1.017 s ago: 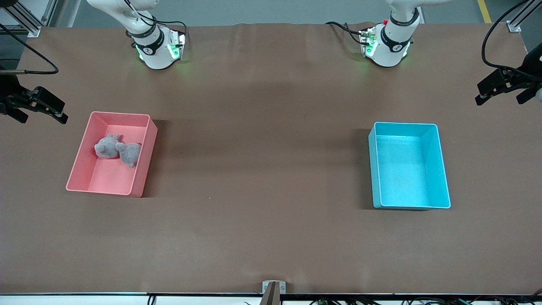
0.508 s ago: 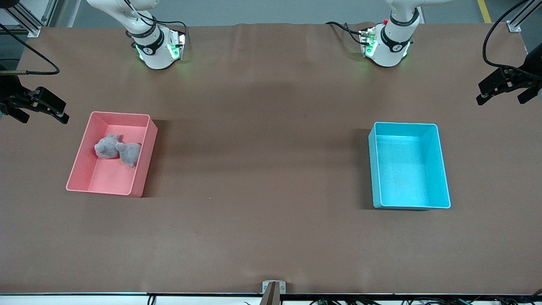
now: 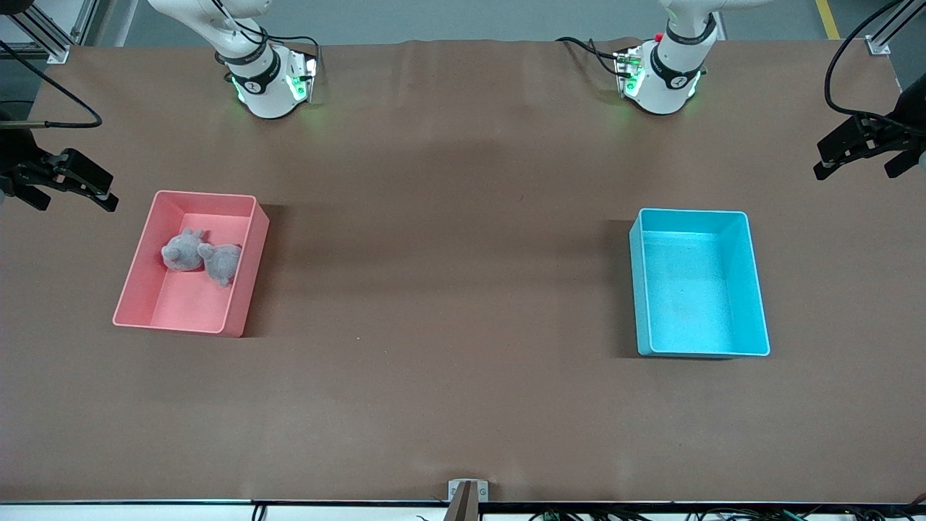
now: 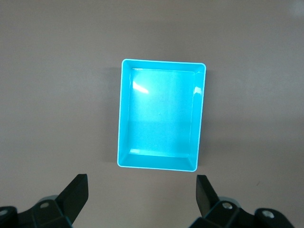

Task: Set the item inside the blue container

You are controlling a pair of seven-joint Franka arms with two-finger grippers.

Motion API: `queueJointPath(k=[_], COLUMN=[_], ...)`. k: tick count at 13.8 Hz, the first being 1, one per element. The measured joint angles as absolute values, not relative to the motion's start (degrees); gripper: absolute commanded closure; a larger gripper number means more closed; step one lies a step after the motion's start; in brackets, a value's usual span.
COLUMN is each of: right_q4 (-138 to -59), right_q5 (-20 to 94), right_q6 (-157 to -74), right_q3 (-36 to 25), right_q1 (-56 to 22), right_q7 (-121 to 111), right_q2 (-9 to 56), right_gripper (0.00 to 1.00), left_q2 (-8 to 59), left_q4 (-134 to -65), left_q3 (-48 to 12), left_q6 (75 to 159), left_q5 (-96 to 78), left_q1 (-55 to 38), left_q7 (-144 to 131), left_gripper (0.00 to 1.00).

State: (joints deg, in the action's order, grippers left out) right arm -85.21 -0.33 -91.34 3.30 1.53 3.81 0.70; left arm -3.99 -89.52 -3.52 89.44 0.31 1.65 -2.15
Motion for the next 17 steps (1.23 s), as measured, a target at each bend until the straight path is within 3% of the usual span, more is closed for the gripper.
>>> queueJointPath(k=[17], right_q4=[-85.23], right_q5=[-0.33], right_q6=[-91.17], right_q3=[3.26], right_q1=[1.53], right_q7=[3.81], right_q2=[0.74], right_gripper=[0.0], left_q2=[-2.65], left_q4=[-87.79], left_q3=[-3.66], left_q6=[89.44], left_q5=[0.31], left_q1=[1.66], left_q7=[-2.15], left_gripper=[0.0])
